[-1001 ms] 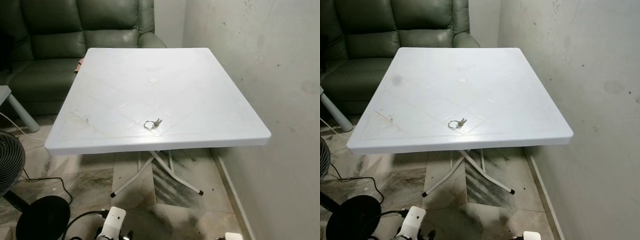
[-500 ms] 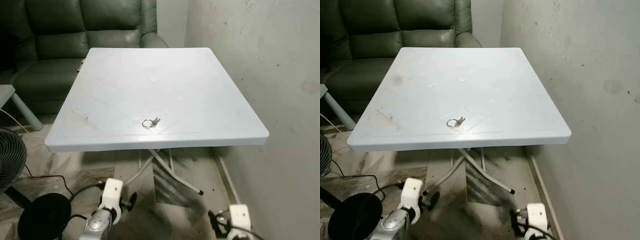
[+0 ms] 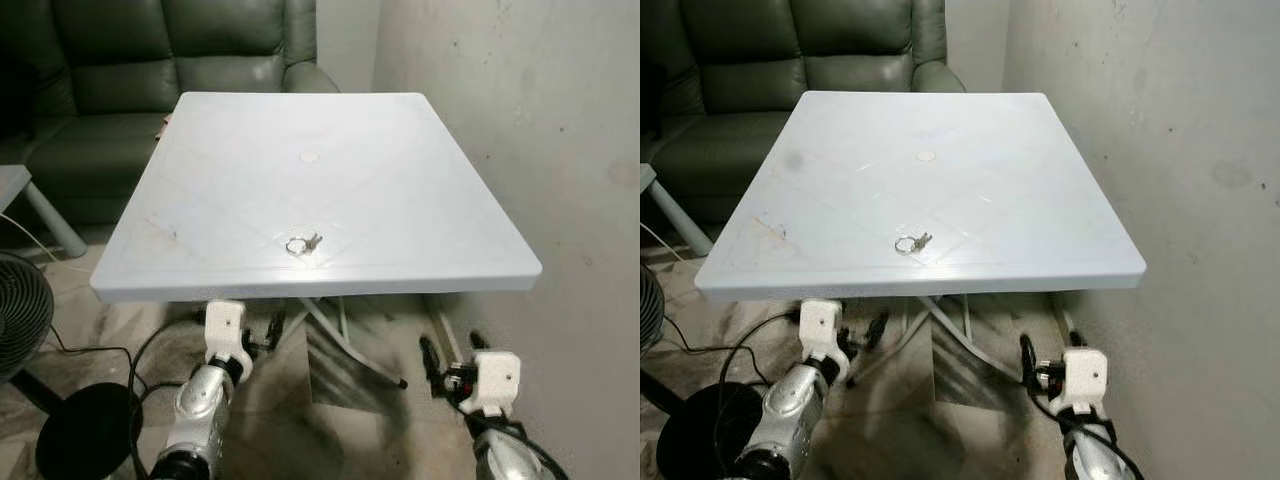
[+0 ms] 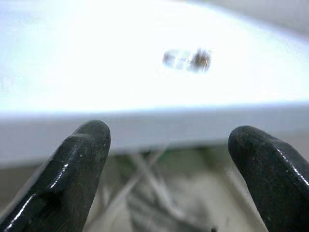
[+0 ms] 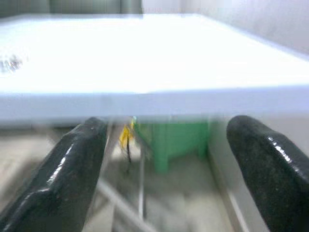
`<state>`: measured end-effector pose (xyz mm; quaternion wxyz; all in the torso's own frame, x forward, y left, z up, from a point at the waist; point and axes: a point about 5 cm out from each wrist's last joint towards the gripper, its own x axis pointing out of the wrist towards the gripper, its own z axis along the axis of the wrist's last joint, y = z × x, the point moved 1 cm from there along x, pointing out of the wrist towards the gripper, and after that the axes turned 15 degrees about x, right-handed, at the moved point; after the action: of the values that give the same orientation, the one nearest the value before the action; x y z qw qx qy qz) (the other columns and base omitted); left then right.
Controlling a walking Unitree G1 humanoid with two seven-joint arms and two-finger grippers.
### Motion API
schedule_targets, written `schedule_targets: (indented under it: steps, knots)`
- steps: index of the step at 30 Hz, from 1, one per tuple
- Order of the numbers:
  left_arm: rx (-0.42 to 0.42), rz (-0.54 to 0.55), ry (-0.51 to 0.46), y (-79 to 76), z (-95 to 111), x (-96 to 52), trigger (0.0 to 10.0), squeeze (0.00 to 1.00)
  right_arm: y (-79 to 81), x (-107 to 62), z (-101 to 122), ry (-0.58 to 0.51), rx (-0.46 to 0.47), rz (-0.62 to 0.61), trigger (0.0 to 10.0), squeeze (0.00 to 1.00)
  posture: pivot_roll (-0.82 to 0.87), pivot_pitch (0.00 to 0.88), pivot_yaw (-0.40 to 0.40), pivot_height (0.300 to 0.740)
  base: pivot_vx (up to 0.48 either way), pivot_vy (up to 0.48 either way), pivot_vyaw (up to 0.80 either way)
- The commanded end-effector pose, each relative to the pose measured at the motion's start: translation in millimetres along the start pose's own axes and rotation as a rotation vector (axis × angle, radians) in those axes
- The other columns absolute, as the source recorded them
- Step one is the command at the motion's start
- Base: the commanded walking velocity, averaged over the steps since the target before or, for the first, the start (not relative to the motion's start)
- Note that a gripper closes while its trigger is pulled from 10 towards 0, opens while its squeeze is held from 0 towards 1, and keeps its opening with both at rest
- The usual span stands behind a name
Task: Hang keys on a hook
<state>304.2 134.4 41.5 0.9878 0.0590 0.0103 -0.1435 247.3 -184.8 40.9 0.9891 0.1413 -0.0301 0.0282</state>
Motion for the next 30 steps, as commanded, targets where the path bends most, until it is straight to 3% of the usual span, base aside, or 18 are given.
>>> schedule_targets:
  steps: [1, 2, 3, 7, 14, 15, 16, 17, 22, 30]
  knots:
    - [-0.018, -0.009, -0.033, 2.7, 8.0, 0.2, 10.0, 0.0, 5.5, 2.7, 9.5, -0.031, 0.037, 0.002, 10.0, 0.0, -0.04, 0.0, 0.011, 0.74, 0.0, 0.0, 0.0]
    - [-0.031, -0.008, -0.05, 4.5, 14.0, 1.6, 10.0, 0.0, 7.8, 3.7, 15.6, -0.054, 0.052, -0.001, 10.0, 0.0, -0.04, 0.0, 0.011, 0.74, 0.0, 0.0, 0.0]
    - [-0.035, -0.007, -0.053, 4.9, 15.2, 1.9, 10.0, 0.0, 8.3, 3.9, 16.9, -0.058, 0.053, -0.002, 10.0, 1.0, -0.04, 0.0, 0.011, 0.74, 0.0, 0.0, 0.0]
    - [-0.037, 0.007, -0.125, 16.4, 36.9, 4.0, 10.0, 0.0, 14.4, 3.7, 29.7, -0.097, 0.056, 0.003, 10.0, 1.0, -0.04, 0.0, 0.01, 0.74, 0.0, 0.0, 0.0]
    - [-0.033, 0.013, -0.145, 28.0, 56.0, 2.3, 10.0, 0.0, 15.6, -2.6, 40.2, -0.074, 0.015, -0.02, 10.0, 1.0, -0.04, 0.0, 0.013, 0.74, 0.0, 0.0, 0.0]
    - [-0.035, 0.018, -0.136, 30.4, 57.5, 2.7, 10.0, 0.0, 16.1, -2.5, 41.1, -0.061, 0.023, -0.013, 10.0, 0.41, -0.04, 0.0, 0.014, 0.74, 0.0, 0.0, 0.0]
    - [-0.037, 0.02, -0.133, 31.0, 57.9, 2.8, 10.0, 0.0, 16.7, -2.4, 41.3, -0.058, 0.033, -0.007, 10.0, 0.41, -0.04, 0.0, 0.014, 0.74, 0.0, 0.0, 0.0]
    - [-0.046, 0.023, -0.127, 32.4, 57.9, 3.4, 10.0, 0.0, 16.8, -1.8, 42.6, -0.062, 0.028, -0.009, 10.0, 0.0, -0.04, 0.0, 0.014, 0.74, 0.0, 0.0, 0.0]
    - [-0.05, 0.023, -0.115, 32.5, 58.2, 2.6, 10.0, 0.0, 17.7, -2.1, 44.9, -0.059, 0.015, -0.014, 10.0, 0.0, -0.04, 0.0, 0.014, 0.74, 0.0, 0.052, 0.0]
    - [-0.062, 0.021, -0.098, 31.7, 59.7, 2.4, 10.0, 0.0, 19.7, -2.3, 47.4, -0.041, 0.009, -0.006, 10.0, 0.0, -0.04, 0.0, 0.009, 0.74, 0.0, 0.438, 0.0]
